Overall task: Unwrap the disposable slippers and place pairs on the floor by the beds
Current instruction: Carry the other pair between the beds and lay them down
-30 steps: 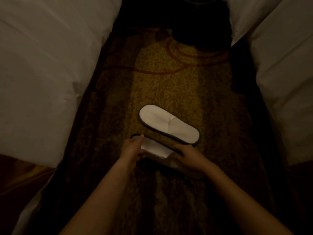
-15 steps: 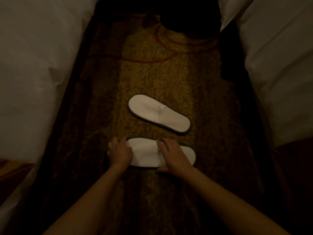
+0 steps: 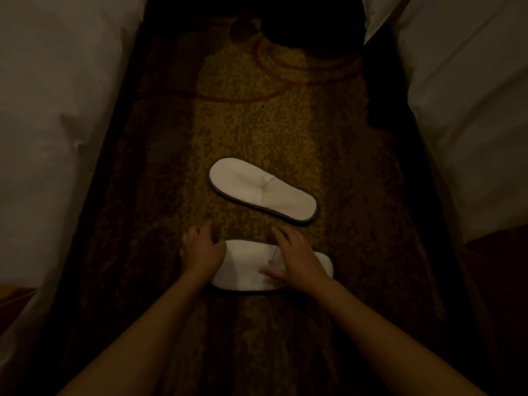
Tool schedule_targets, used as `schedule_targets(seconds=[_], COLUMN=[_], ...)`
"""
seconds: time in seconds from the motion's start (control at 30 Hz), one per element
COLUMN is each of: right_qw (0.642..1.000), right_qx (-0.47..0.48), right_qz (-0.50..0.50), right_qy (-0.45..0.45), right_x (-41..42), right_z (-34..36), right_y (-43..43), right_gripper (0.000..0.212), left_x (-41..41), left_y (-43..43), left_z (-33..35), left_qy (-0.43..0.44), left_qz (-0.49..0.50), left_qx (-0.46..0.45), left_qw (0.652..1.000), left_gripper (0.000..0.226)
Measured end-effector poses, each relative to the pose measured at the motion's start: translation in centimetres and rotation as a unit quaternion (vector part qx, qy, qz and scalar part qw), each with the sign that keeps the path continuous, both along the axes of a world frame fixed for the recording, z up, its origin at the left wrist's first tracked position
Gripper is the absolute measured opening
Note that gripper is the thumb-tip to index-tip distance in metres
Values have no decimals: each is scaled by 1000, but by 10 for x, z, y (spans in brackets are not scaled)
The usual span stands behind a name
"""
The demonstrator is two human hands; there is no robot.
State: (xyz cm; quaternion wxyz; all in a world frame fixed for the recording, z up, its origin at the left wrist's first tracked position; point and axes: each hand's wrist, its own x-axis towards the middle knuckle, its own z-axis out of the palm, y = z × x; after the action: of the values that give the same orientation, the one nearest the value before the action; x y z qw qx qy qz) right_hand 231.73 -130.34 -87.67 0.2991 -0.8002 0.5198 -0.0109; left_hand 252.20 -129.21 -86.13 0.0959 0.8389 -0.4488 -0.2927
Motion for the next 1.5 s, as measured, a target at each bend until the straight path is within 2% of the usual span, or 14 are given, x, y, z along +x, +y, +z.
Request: schedule_targets(seconds=[0.17,0.3,0.4,0.57,0.83,1.07,1.27,1.33,1.5], right_qw=[998,995,994,990,980,984,986,986,976], right_qx=[-21,-21,-22,-66,-104,-82,-47,-17,128], right_qz=[-63,-91,-106,-120,-155,-117,-95,-87,-98], right_qy=[12,23,28,34,73,108,129,139,148], right_x=[7,4,3,7,7,0,-1,-3,-8], right_z=[1,-5,-5,0,6,-2,16,34,105], right_y=[-30,-35,-41,-47,-60,-69,-73,-72,-46], right_gripper=[73,70,67,57,56,59,60,61,67], left_x=[18,27,21,8,4,1,5,4,-8], left_y=[-71,-113,-118,-106,-111,-108,-98,-88,-48], left_z=[16,18,13,1,6,4,11,25,84], left_qy=[49,46,79,21,14,20,9,-4,-37], left_qz=[-23,-48,-36,-55,-51,-50,-96,-118,-205], left_qx=[-63,-15,7,21,10,3,21,39,138], left_qw=[997,998,996,998,999,999,995,992,968], left_gripper=[67,70,65,65,58,58,60,61,63])
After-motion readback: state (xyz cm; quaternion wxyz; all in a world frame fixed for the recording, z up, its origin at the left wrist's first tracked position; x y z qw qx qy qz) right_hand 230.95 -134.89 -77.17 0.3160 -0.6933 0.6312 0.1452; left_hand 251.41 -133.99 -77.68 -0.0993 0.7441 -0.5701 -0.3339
